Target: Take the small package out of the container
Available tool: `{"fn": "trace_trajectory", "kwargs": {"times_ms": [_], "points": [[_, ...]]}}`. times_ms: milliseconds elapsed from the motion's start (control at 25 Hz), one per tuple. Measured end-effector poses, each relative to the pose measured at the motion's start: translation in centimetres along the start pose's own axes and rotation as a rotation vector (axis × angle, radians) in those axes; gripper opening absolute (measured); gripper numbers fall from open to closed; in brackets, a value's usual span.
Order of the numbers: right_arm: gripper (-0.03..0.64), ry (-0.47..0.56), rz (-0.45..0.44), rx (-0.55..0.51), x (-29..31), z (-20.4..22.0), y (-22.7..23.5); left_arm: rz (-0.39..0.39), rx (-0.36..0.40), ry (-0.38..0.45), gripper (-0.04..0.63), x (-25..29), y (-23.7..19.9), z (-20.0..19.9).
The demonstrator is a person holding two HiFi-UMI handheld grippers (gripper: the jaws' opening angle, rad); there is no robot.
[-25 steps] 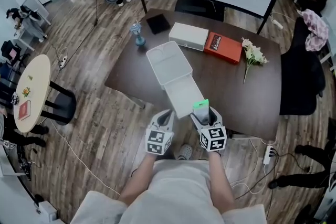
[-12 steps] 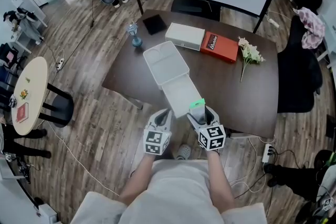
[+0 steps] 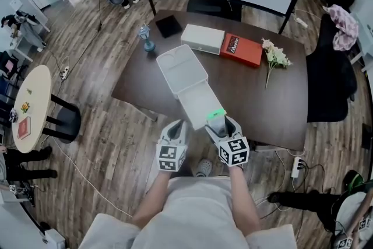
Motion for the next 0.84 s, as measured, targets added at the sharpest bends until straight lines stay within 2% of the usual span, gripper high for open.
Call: {"fn": "trace_trajectory", "kwargs": {"times_ms": [520, 840], "points": [[0.350, -0.007, -0.016, -0.015, 0.1, -0.3, -0.7, 0.023, -0.010, 0.009, 0.006, 0.1, 0.1, -0.1], [0.350, -0.008, -0.031, -0.025, 0.3, -0.4, -1.4, 0.011, -0.066, 0.003, 0.006, -0.1, -1.1, 0.5]]}}
Point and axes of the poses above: the fingertips, and each gripper's own axes: x forward along the fingers, y to its right, z out of its underside, the point moved 2 cm from there along -x, backward along the fingers, and after that the axes turned 7 degrees about x, right-handed, at the moved point
